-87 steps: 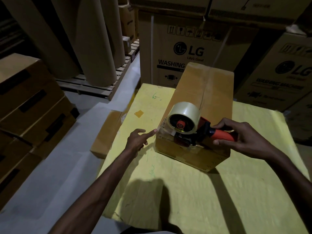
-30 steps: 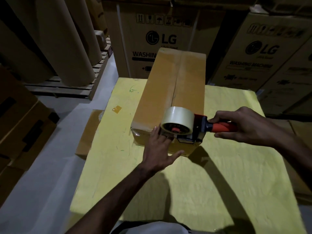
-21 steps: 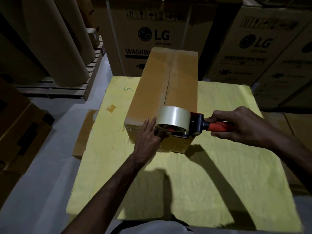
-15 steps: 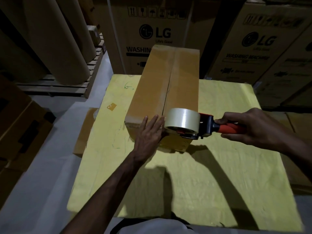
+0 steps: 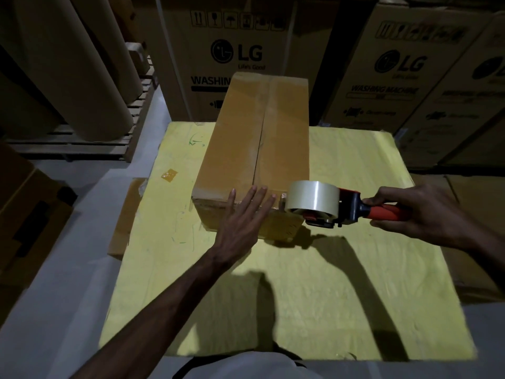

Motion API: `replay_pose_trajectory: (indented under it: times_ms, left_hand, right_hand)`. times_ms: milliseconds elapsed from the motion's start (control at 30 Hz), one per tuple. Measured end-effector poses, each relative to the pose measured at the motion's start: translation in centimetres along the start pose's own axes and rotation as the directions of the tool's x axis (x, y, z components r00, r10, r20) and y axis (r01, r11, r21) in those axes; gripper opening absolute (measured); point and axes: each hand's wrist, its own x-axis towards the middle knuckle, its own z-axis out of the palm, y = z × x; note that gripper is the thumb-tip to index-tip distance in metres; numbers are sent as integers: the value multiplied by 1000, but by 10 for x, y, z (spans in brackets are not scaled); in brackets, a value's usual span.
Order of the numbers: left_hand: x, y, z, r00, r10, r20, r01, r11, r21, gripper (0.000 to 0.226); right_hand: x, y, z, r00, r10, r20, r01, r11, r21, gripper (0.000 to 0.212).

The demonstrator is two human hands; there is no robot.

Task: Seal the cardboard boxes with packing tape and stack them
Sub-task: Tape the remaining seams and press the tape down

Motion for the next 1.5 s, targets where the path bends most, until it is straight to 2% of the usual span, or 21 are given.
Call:
replay_pose_trajectory:
  times_ms: [67, 200, 267, 333, 400, 567, 667, 767, 867, 933, 1000, 1100, 1167, 1233, 1333, 1400, 1467, 1500]
  left_hand:
    - [4, 6, -2, 998, 51, 32, -50, 999, -17, 105]
    - [8, 15, -3, 1000, 1, 28, 2, 996, -94, 67]
    - [11, 17, -2, 998, -44, 34, 47, 996, -76, 61]
    - [14, 17, -1, 999, -49, 19, 50, 997, -57, 58]
    - [16, 16, 1, 999, -42, 3, 42, 999, -35, 55]
    - [18, 15, 1, 999, -24, 31, 24, 1000, -9, 68]
    - [17, 11, 3, 1000, -23, 19, 23, 1000, 8, 78]
    - [16, 8, 6, 998, -51, 34, 50, 998, 37, 86]
    - [15, 4, 7, 998, -57, 7, 57, 998, 40, 71]
    - [20, 1, 4, 999, -47, -12, 48, 999, 22, 53]
    - [25, -2, 1, 999, -42, 0, 41, 999, 22, 46]
    - [24, 2, -2, 997, -48, 66, 47, 999, 10, 51]
    - [23, 7, -1, 991, -75, 108, 75, 997, 6, 59]
    - [22, 13, 0, 984, -121, 134, 124, 992, -16, 70]
    - [22, 26, 2, 979, -163, 122, 166, 986, -14, 81]
    - [17, 34, 1, 977, -197, 80, 202, 977, -60, 79]
    - [20, 43, 3, 972, -233, 40, 235, 967, -97, 73]
    - [19, 44, 3, 967, -254, 23, 255, 961, -104, 71]
  right_hand:
    - [-1, 6, 4, 1000, -11, -18, 11, 999, 45, 34]
    - [-2, 20, 25, 999, 29, 42, -32, 997, 64, 40]
    - [-3, 26, 40, 993, 83, 83, -87, 995, 51, 44]
    - [-6, 28, 60, 990, 131, 51, -134, 990, 55, 47]
    - [-12, 32, 88, 990, 135, -39, -133, 990, 36, 46]
    - [-31, 42, 154, 973, 120, -196, -100, 989, 110, 44]
    - [-30, 46, 166, 954, 71, -292, -66, 997, 27, 43]
    - [-27, 47, 171, 949, 57, -309, -69, 997, -30, 46]
    - [-35, 53, 176, 957, 91, -275, -108, 993, -47, 56]
    - [-47, 57, 180, 961, 121, -250, -137, 989, -51, 56]
    - [-51, 62, 188, 958, 137, -253, -154, 987, -52, 50]
    - [-50, 57, 202, 952, 183, -244, -176, 983, 48, 46]
    - [-48, 45, 216, 937, 274, -215, -233, 952, 197, 50]
    - [-47, 32, 230, 911, 369, -184, -280, 881, 383, 56]
    - [-43, 9, 252, 883, 443, -156, -281, 765, 580, 46]
    - [-37, -11, 263, 859, 493, -135, -290, 687, 666, 45]
    - [-32, -18, 268, 798, 596, -93, -328, 558, 762, 52]
    - [-29, -21, 271, 789, 608, -91, -328, 543, 773, 54]
